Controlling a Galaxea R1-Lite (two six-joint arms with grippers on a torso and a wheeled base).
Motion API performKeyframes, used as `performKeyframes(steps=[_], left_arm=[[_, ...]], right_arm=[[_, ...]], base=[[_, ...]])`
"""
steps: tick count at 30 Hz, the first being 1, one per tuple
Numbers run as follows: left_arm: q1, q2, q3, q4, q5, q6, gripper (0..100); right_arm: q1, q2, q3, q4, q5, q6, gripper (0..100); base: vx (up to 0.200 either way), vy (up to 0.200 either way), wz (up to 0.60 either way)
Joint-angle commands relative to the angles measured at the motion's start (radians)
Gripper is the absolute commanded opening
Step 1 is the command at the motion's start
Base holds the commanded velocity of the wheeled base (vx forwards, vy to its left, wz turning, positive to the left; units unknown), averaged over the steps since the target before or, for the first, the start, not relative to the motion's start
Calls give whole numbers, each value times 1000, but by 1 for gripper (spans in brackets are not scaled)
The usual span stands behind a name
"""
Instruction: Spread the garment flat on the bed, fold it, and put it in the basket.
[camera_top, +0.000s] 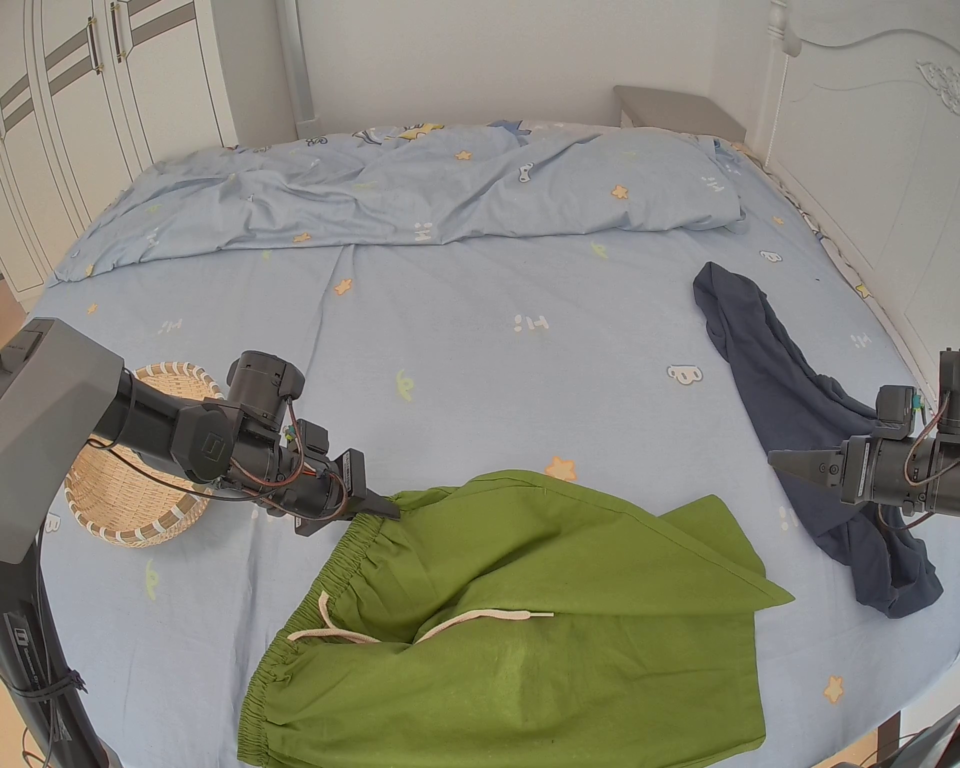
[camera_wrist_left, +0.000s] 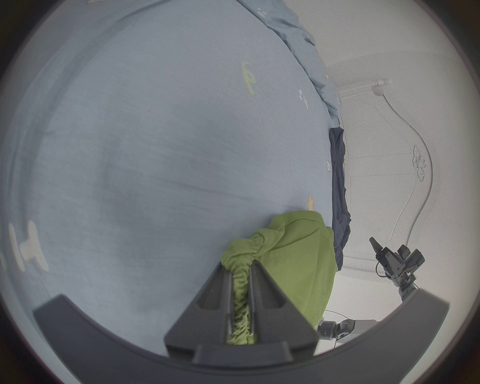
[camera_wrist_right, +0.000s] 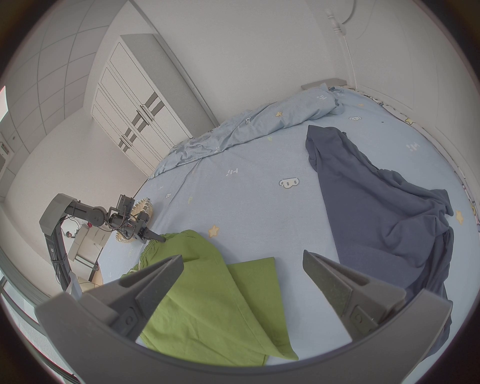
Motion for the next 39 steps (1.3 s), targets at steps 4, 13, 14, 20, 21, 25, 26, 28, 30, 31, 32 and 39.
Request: performKeyframes(steps=[4,13,14,20,21,25,26,28,30,31,32,39], left_arm=[[7,-35,5,-2,2,1,0],[77,-156,12,-5,2,-1,0],[82,-159,12,-7,1,-1,0],[73,-150,14,-9,2,1,0],[71,-148,14,-9,2,1,0],[71,-147,14,-9,2,1,0],[71,-148,15,-9,2,1,0],[71,-152,15,-9,2,1,0],[71,-153,20,-9,2,1,0],[71,-155,20,-9,2,1,0],[71,-155,20,-9,2,2,0],[73,-147,15,-10,4,2,0]], right_arm=[[0,0,1,-1,1,0,100],[-17,8,3,9,4,3,100],[-21,13,7,7,4,3,100],[-72,72,78,-1,16,2,100],[-83,86,98,-4,19,2,100],[-98,143,121,-11,40,0,100],[-107,171,124,-25,51,2,100],[-115,194,125,-47,59,3,100],[-118,204,131,-65,60,3,100],[-118,210,142,-80,60,3,100],[-118,217,150,-91,60,3,100],[-115,243,202,-165,113,3,100]], base=[[0,0,0],[0,0,0],[0,0,0],[0,0,0],[0,0,0],[0,0,0],[0,0,0],[0,0,0],[0,0,0],[0,0,0],[0,0,0],[0,0,0]])
